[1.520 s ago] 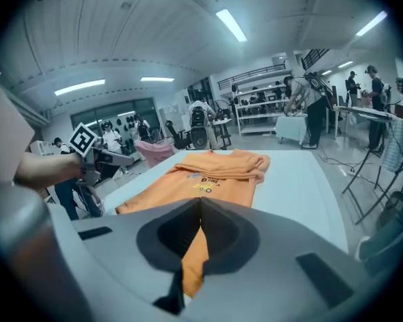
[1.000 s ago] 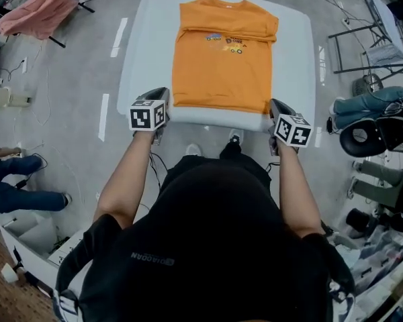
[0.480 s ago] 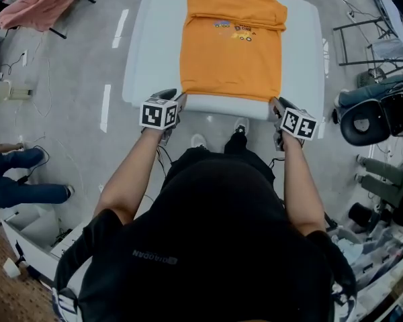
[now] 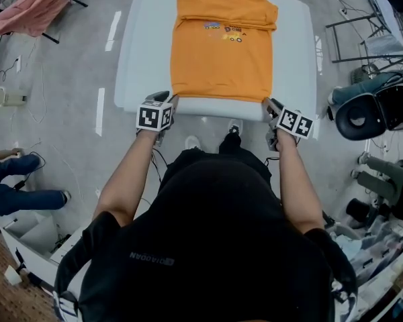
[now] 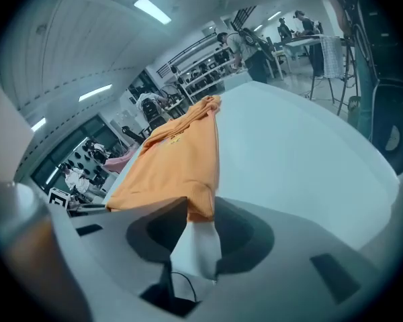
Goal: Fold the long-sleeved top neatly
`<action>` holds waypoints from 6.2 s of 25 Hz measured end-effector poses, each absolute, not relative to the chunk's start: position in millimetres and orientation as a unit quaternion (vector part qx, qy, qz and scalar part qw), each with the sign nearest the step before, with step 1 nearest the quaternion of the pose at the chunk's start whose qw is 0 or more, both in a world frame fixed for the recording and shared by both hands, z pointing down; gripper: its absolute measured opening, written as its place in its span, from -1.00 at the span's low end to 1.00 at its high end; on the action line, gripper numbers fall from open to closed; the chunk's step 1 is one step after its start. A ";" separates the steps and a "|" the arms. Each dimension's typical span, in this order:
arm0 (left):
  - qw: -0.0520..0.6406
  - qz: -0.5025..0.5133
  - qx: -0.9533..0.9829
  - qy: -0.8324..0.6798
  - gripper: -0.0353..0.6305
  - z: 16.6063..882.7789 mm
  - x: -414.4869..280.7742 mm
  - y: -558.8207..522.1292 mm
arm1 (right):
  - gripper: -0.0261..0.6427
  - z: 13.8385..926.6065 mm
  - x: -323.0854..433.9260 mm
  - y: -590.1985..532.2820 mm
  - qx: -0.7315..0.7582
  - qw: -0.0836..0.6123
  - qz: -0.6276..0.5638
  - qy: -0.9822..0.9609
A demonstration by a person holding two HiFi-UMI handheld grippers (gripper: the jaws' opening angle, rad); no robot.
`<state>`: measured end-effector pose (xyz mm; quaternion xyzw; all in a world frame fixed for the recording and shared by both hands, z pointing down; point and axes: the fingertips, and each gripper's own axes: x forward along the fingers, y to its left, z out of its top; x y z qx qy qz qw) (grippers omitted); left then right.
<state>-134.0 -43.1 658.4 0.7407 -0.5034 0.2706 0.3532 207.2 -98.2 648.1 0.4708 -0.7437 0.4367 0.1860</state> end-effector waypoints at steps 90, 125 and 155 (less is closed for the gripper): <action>0.391 0.215 0.679 -0.583 -0.86 584.2 -186.4 -442.1 | -0.82 589.6 157.0 -466.8 0.416 0.229 0.398 -0.785; 0.247 0.166 0.831 -0.471 -0.87 485.7 -150.6 -260.9 | -0.91 476.7 111.2 -264.4 0.502 0.139 0.212 -0.827; 0.247 0.125 0.759 -0.590 -0.87 455.4 -111.7 -146.7 | -0.14 613.4 195.8 -373.9 0.496 0.189 0.364 -0.765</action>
